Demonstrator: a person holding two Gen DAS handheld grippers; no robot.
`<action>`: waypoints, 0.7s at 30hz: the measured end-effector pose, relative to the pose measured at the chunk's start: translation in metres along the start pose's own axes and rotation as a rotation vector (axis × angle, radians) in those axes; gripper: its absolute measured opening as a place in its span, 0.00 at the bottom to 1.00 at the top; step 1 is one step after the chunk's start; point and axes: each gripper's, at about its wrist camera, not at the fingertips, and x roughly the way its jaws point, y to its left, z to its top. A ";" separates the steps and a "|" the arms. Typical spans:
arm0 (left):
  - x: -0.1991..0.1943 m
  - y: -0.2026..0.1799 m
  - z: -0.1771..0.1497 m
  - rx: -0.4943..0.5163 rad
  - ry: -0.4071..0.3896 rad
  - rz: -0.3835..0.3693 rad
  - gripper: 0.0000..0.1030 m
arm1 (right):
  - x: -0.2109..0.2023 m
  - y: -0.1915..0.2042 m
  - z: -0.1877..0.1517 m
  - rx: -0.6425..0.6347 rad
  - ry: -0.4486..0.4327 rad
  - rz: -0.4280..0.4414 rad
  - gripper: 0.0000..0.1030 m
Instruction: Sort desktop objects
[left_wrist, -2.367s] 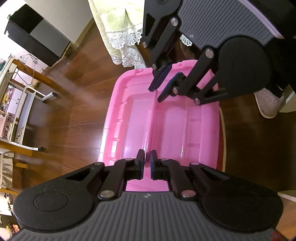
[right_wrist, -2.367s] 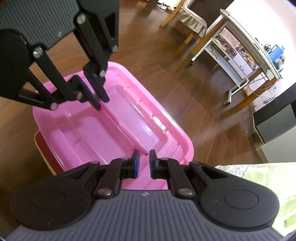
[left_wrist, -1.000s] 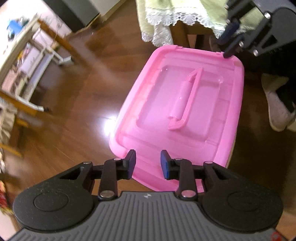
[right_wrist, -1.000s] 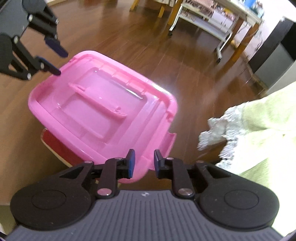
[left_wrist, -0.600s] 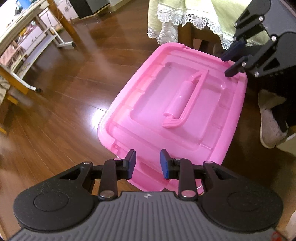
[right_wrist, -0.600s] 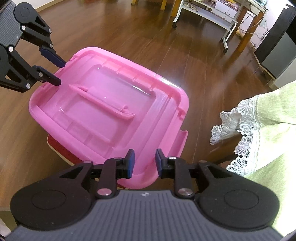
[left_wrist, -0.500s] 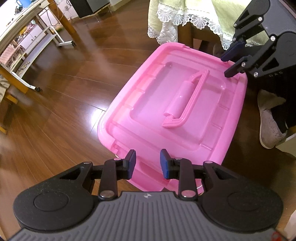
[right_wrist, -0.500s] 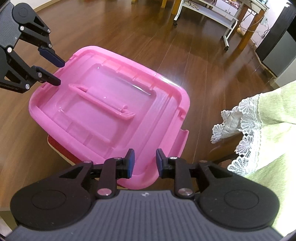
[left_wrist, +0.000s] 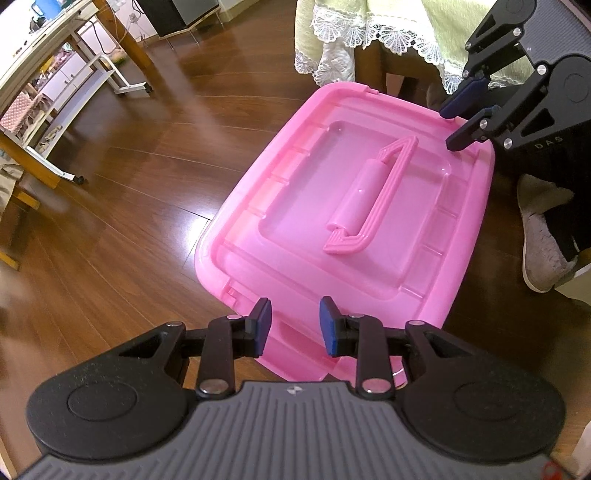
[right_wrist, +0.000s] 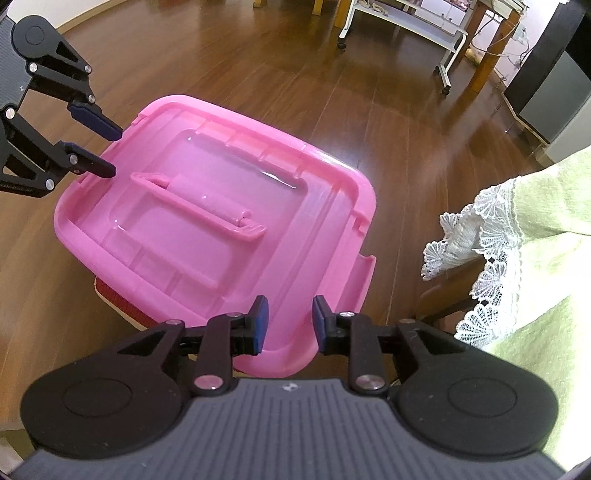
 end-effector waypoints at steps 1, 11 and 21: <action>0.000 0.000 0.000 0.001 0.001 0.001 0.35 | 0.000 0.000 0.000 0.002 -0.001 -0.002 0.23; -0.003 -0.008 0.001 -0.006 0.005 0.042 0.35 | -0.002 0.004 -0.002 0.007 0.043 -0.040 0.26; -0.023 -0.019 -0.007 -0.111 -0.027 0.052 0.56 | -0.046 0.000 -0.024 0.133 0.007 -0.037 0.24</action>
